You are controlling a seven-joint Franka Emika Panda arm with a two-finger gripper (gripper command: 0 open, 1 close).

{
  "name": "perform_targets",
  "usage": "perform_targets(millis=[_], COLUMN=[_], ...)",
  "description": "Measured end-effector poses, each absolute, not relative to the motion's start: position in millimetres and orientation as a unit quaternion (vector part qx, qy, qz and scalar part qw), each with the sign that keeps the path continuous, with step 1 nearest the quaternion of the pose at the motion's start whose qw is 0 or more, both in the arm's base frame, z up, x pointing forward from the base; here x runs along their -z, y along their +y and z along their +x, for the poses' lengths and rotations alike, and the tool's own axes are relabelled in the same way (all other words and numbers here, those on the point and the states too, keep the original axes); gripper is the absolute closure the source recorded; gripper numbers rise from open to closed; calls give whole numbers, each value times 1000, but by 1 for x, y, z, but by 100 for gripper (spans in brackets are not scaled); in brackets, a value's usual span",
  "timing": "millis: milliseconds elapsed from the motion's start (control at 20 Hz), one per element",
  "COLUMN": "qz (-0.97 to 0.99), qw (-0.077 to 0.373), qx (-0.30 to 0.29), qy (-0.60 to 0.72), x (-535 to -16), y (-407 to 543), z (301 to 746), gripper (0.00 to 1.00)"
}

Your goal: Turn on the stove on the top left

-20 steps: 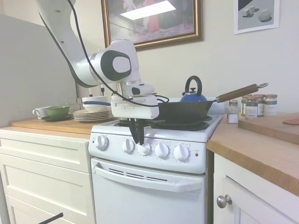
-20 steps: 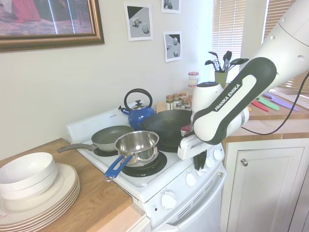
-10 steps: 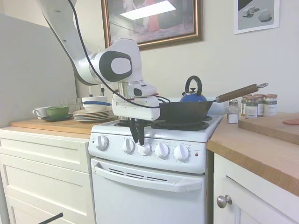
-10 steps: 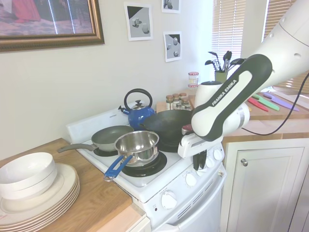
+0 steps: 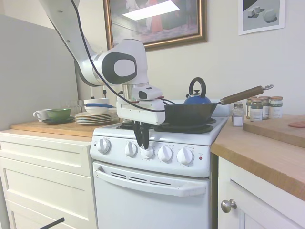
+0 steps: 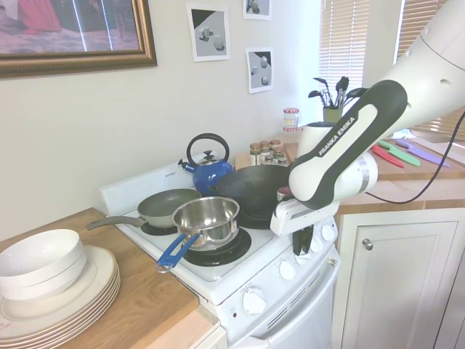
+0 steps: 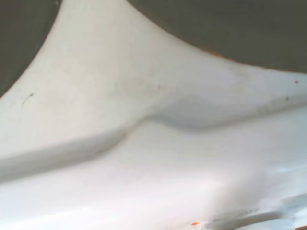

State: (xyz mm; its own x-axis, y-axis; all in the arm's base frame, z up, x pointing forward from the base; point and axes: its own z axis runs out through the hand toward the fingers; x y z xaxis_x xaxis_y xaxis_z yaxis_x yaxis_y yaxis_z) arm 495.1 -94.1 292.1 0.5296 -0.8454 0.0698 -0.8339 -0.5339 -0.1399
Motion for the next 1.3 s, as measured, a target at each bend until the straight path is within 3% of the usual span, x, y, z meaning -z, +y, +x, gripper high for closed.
perform_targets(millis=[1300], qz=[-870], qw=[78], qx=[50], qy=[485], x=[-285], y=[-90], z=[495], gripper=[100])
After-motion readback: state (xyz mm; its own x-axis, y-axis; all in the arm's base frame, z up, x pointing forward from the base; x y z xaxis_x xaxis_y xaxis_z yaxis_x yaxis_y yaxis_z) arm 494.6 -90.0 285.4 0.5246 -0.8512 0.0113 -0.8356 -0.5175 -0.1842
